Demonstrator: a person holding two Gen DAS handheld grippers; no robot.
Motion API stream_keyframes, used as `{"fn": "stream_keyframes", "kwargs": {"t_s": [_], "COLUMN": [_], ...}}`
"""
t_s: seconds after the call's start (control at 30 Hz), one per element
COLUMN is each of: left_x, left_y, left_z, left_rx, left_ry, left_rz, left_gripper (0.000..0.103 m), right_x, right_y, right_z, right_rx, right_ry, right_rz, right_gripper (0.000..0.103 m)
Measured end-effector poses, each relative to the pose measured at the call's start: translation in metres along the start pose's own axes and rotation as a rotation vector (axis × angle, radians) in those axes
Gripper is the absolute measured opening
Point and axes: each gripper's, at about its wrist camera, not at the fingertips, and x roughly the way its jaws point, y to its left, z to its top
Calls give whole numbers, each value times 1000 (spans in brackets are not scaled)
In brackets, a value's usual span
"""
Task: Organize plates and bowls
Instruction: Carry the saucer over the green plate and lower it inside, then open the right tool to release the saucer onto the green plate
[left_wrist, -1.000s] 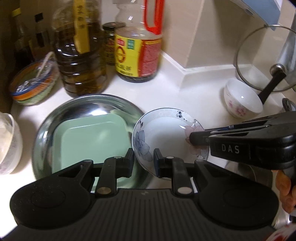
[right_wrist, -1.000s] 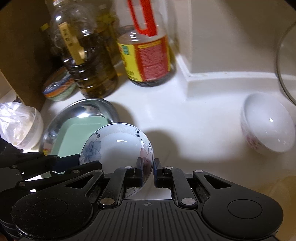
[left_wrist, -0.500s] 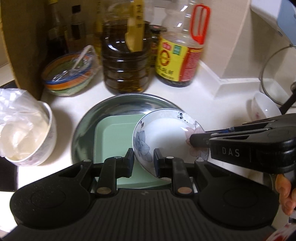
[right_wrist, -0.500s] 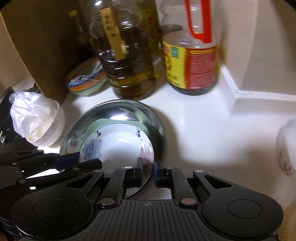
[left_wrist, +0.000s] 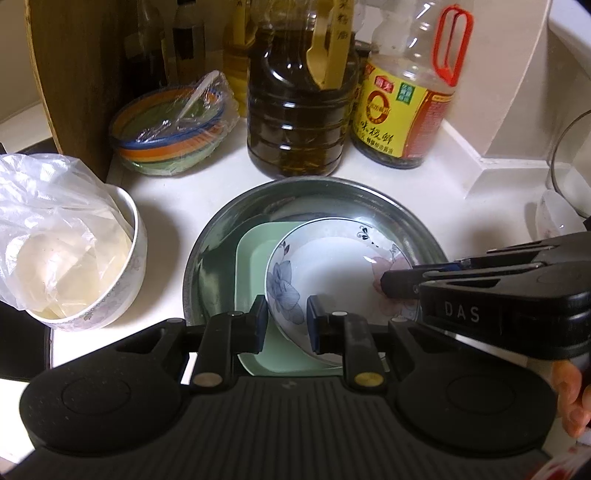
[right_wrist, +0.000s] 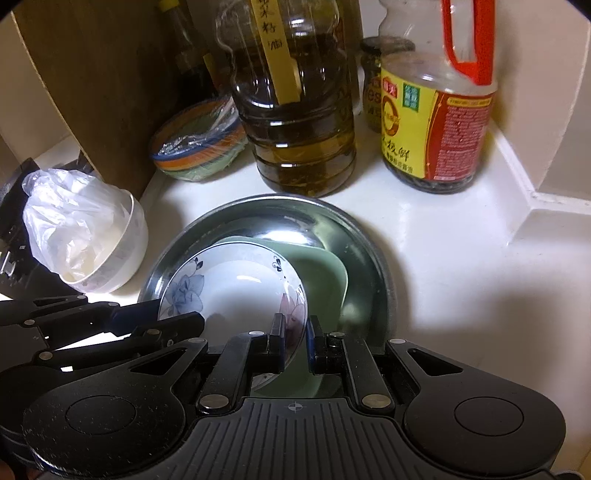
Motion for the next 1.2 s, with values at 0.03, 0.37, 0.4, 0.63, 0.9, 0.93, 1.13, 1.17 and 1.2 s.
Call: {"fn": "stream_keyframes", "kwargs": {"t_s": [0.03, 0.37, 0.4, 0.63, 0.9, 0.93, 1.13, 1.17, 1.2], "left_x": [3, 25, 27, 38, 36, 35, 23, 20, 16], "left_y": [1, 8, 9, 13, 17, 17, 24, 25, 26], "left_z": [0, 3, 4, 7, 8, 8, 12, 12, 12], "left_rx": [0, 9, 9, 16, 31, 39, 50, 53, 56], "left_ry": [5, 51, 54, 74, 77, 74, 53, 50, 45], "left_rz": [-1, -13, -15, -37, -76, -80, -99, -105, -112], "left_gripper": [20, 20, 20, 20, 24, 26, 29, 29, 29], "right_x": [2, 25, 27, 34, 31, 29, 7, 2, -3], "right_y": [0, -4, -5, -5, -5, -5, -6, -7, -8], "right_z": [0, 0, 0, 1, -2, -2, -7, -9, -12], "right_rx": [4, 36, 38, 55, 92, 93, 136, 152, 163], "right_ry": [5, 43, 45, 61, 49, 37, -41, -56, -70], "right_rz": [-1, -14, -15, -25, -38, -40, -34, -34, -32], "right_gripper": [11, 11, 11, 11, 13, 17, 43, 44, 45]}}
